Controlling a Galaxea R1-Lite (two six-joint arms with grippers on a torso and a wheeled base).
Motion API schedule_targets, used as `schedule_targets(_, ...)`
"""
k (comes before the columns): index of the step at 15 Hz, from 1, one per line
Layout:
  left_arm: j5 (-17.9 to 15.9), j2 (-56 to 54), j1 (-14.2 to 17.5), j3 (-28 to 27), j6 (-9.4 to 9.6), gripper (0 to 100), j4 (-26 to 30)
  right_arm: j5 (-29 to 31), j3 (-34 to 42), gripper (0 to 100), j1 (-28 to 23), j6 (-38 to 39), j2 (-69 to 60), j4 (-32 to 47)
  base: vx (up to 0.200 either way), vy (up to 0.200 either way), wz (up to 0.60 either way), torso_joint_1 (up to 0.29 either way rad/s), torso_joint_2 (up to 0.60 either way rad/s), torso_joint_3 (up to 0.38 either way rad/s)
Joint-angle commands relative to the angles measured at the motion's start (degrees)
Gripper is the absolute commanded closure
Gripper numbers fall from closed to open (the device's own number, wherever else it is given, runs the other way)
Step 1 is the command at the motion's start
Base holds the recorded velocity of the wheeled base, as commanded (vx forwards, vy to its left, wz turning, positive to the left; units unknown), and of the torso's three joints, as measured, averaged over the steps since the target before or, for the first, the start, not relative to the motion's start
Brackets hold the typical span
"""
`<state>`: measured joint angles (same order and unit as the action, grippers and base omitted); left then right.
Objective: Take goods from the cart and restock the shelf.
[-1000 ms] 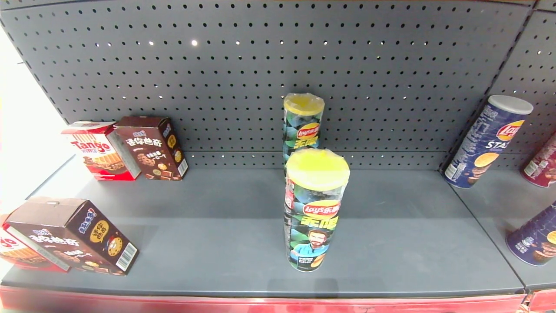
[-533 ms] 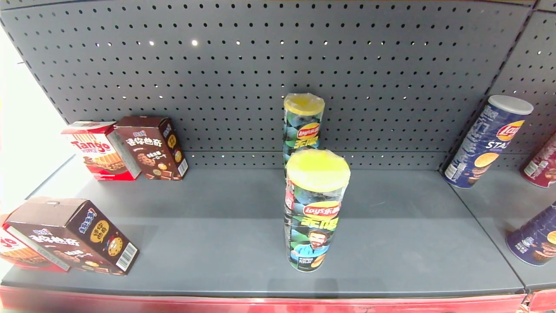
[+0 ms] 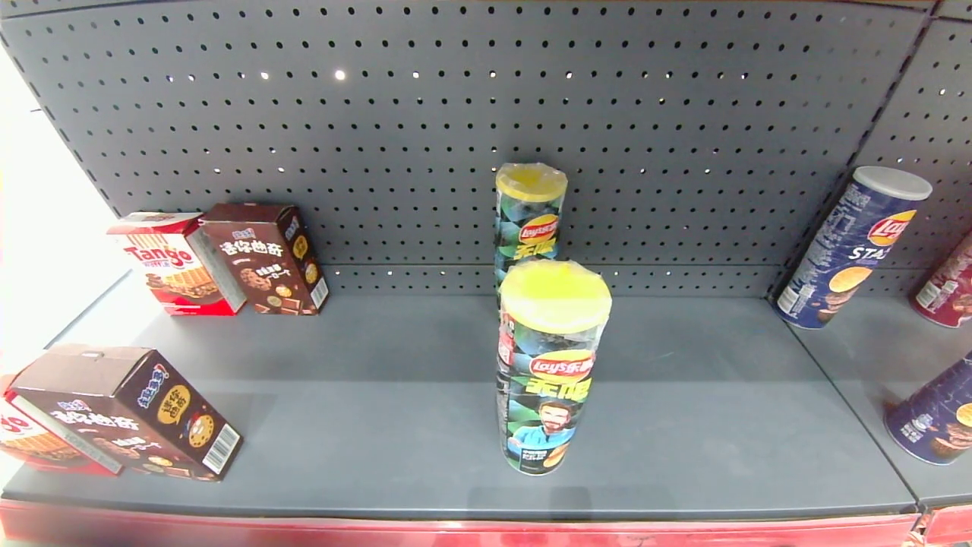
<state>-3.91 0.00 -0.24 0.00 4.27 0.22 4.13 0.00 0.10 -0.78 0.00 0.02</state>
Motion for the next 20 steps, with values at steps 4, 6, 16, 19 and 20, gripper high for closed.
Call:
schedule_targets(4,-0.1,0.1,0.0,-0.1,-1.28,0,0.0,-0.1,0.0,0,0.0,-0.1,0.0,0.0,0.0,0.0,0.0,0.0,0.0,0.0)
schedule_targets(6,-0.7,0.1,0.0,-0.1,-0.75,0,0.1,-1.4,0.0,0,0.0,-0.1,0.0,0.1,0.0,0.0,0.0,0.0,0.0,0.0)
schedule_targets(16,-0.2,0.1,0.0,0.0,-1.37,0,0.0,-1.7,0.0,0,0.0,-0.1,0.0,0.1,-0.04,0.0,0.0,0.0,0.0,0.002)
schedule_targets(19,-0.2,0.1,0.0,0.0,-1.28,0,0.0,-1.7,0.0,0,0.0,-0.1,0.0,0.0,0.0,0.0,0.0,0.0,0.0,0.0)
schedule_targets(20,-0.2,0.1,0.0,-0.1,-1.28,0,0.0,-1.7,0.0,0,0.0,-0.1,0.0,0.0,0.0,0.0,0.0,0.0,0.0,0.0)
